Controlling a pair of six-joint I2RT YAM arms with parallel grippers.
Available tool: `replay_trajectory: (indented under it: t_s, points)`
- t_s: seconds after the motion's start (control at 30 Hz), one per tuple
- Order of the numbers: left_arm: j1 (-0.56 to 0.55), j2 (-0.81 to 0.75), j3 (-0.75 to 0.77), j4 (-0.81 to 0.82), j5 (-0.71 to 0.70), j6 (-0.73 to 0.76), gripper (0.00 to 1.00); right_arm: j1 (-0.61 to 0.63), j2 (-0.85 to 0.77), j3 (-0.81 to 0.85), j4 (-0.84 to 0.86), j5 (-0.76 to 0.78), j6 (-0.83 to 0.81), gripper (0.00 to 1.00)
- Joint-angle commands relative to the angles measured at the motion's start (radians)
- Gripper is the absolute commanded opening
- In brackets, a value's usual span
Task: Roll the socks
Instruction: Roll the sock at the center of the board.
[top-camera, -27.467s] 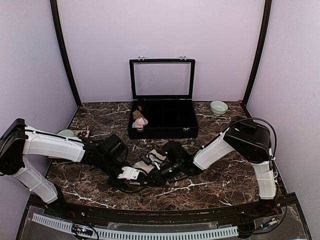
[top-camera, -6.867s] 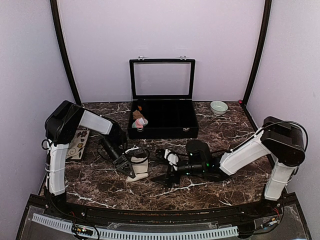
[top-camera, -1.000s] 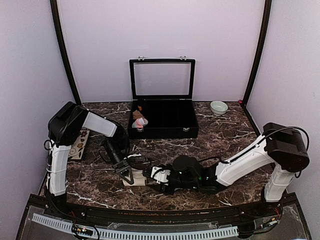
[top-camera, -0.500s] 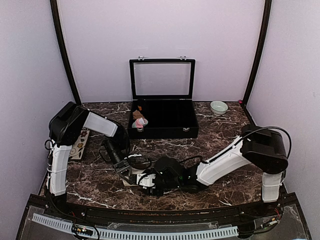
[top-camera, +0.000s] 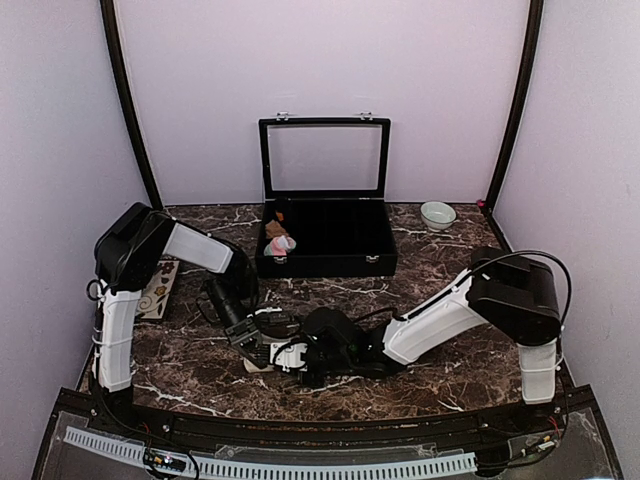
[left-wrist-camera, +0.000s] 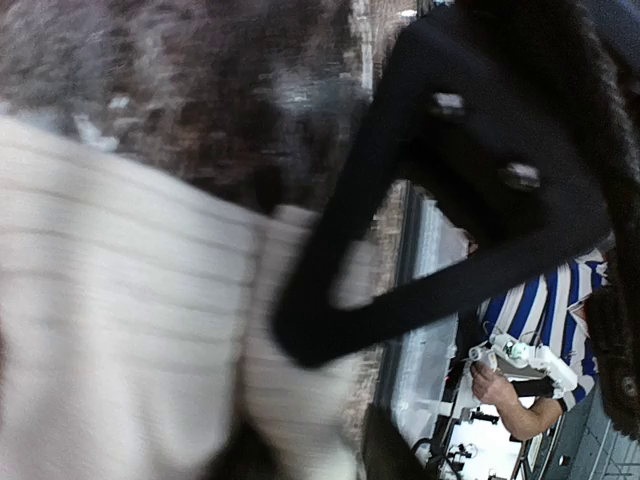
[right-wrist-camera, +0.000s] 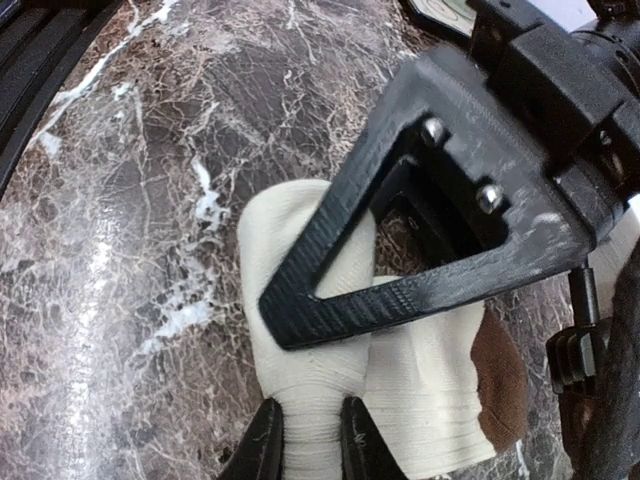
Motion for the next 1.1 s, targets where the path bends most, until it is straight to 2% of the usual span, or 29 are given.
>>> replay_trajectory:
  t_s: [0.0,0.13,0.37,0.43,0.5,0.53,0.57,0.63,0.67,0.73,0.87,0.97,1.07]
  points:
    - [0.008,-0.096,-0.074,0.159,-0.236,-0.049,0.98,-0.016,0.042,-0.001,-0.124,-0.043,0.047,0.11]
    - [0.016,-0.254,-0.130,0.254,-0.337,-0.118,0.99,-0.021,0.046,-0.010,-0.190,-0.077,0.103,0.00]
    - [0.026,-0.707,-0.261,0.417,-0.629,-0.166,0.99,-0.046,0.053,-0.021,-0.253,-0.179,0.244,0.00]
    - [0.052,-0.844,-0.336,0.527,-0.727,-0.204,0.99,-0.050,0.057,-0.012,-0.266,-0.217,0.302,0.00]
    - [0.077,-0.979,-0.460,0.700,-0.907,-0.292,0.99,-0.059,0.062,-0.004,-0.262,-0.268,0.369,0.00]
    - [0.099,-1.030,-0.497,0.714,-0.881,-0.284,0.99,-0.061,0.065,0.002,-0.266,-0.280,0.409,0.00]
    - [0.120,-1.063,-0.503,0.678,-0.788,-0.236,0.98,-0.066,0.066,0.000,-0.264,-0.296,0.435,0.00]
    - [0.123,-1.086,-0.512,0.645,-0.711,-0.173,0.81,-0.083,0.075,-0.011,-0.245,-0.343,0.492,0.00]
    - [0.121,-1.106,-0.527,0.642,-0.672,-0.134,0.77,-0.095,0.085,-0.008,-0.244,-0.373,0.521,0.00]
    - [0.102,-1.143,-0.569,0.641,-0.581,-0.064,0.72,-0.119,0.110,-0.004,-0.248,-0.421,0.579,0.00]
    - [0.012,-1.083,-0.551,0.487,-0.381,0.041,0.64,-0.152,0.155,0.009,-0.277,-0.483,0.652,0.00]
    - [-0.135,-1.011,-0.549,0.483,-0.411,0.074,0.53,-0.166,0.194,0.030,-0.336,-0.479,0.686,0.00]
    - [-0.208,-0.944,-0.532,0.534,-0.420,0.083,0.42,-0.176,0.224,0.043,-0.377,-0.476,0.709,0.00]
